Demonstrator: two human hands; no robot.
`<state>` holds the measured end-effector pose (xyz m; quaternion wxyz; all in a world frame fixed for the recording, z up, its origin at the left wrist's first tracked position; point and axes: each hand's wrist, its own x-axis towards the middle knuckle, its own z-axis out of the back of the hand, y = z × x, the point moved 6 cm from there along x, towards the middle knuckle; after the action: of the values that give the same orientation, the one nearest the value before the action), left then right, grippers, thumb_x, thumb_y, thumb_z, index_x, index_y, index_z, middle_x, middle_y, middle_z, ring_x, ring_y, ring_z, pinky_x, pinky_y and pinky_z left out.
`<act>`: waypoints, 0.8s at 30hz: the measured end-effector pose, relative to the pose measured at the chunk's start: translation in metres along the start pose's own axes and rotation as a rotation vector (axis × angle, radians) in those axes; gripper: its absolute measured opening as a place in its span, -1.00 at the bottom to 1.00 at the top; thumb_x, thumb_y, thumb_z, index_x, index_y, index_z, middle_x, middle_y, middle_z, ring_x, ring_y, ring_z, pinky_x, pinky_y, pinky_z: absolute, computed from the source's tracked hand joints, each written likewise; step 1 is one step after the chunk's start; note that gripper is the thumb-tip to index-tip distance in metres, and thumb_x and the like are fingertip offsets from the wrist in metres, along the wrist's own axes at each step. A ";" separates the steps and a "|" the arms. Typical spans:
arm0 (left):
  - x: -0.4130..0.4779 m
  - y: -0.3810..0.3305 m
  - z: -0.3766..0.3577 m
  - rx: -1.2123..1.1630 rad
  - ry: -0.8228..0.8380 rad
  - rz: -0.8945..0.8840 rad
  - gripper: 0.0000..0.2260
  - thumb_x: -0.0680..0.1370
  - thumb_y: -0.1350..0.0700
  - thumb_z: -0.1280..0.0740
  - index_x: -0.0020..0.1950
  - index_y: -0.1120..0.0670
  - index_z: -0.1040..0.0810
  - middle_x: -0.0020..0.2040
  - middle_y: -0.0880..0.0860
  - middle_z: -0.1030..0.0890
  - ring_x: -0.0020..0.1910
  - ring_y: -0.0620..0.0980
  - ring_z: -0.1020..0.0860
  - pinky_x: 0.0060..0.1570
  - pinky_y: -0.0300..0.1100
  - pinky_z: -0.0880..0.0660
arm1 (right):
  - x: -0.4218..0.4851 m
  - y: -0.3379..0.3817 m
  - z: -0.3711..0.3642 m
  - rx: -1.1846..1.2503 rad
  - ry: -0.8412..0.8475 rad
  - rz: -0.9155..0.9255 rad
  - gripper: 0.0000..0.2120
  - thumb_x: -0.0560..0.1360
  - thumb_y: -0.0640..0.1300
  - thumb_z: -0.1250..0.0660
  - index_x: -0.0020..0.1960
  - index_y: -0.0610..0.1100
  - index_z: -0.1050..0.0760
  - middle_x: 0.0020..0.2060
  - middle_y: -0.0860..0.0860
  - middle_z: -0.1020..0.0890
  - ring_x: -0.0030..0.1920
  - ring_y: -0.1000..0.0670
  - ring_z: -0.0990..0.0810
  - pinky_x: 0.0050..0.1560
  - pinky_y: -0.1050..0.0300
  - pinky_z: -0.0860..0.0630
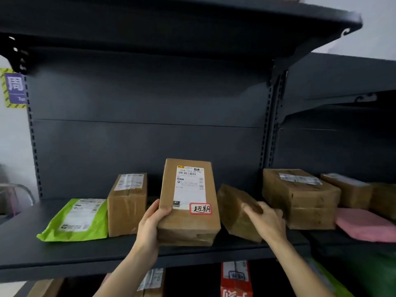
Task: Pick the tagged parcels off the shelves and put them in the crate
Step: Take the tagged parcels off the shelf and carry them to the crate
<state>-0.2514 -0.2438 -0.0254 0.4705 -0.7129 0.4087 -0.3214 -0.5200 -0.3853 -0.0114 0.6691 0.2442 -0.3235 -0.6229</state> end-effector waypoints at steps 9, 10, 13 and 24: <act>0.021 0.024 -0.003 0.013 -0.040 0.052 -0.61 0.46 0.01 -0.35 0.29 -0.08 -0.48 0.17 0.12 -0.58 0.16 0.18 -0.51 0.18 0.16 -0.43 | -0.003 -0.021 0.002 0.199 0.182 -0.183 -0.42 0.57 0.21 -0.05 0.46 -0.11 -0.21 0.42 -0.10 -0.33 0.38 -0.15 -0.34 0.27 0.02 -0.33; 0.022 0.025 -0.002 0.010 -0.045 0.060 -0.62 0.46 0.01 -0.35 0.28 -0.07 -0.49 0.17 0.12 -0.58 0.17 0.19 -0.51 0.19 0.17 -0.43 | -0.002 -0.016 0.004 0.130 0.125 -0.106 -0.48 0.59 0.14 -0.07 0.46 -0.11 -0.21 0.41 -0.11 -0.34 0.37 -0.15 -0.35 0.29 0.01 -0.33; 0.024 0.027 0.001 0.013 -0.056 0.088 -0.61 0.47 0.00 -0.35 0.30 -0.07 -0.46 0.17 0.13 -0.57 0.17 0.19 -0.50 0.21 0.19 -0.42 | -0.005 0.011 0.012 -0.119 -0.113 0.088 -0.54 0.59 0.05 -0.09 0.45 -0.05 -0.21 0.34 -0.16 -0.38 0.30 -0.19 -0.39 0.25 -0.08 -0.40; 0.023 0.027 0.005 0.025 -0.040 0.114 -0.65 0.49 -0.02 -0.32 0.28 -0.07 -0.48 0.17 0.13 -0.56 0.16 0.19 -0.49 0.24 0.20 -0.42 | 0.009 0.029 -0.017 -0.241 -0.035 0.064 -0.40 0.48 0.29 -0.13 0.44 0.08 -0.19 0.33 -0.17 -0.31 0.29 -0.25 -0.27 0.12 -0.03 -0.38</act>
<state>-0.2446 -0.2684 -0.0507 0.5049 -0.6888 0.4353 -0.2848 -0.4878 -0.3925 -0.0001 0.7074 0.1406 -0.2656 -0.6398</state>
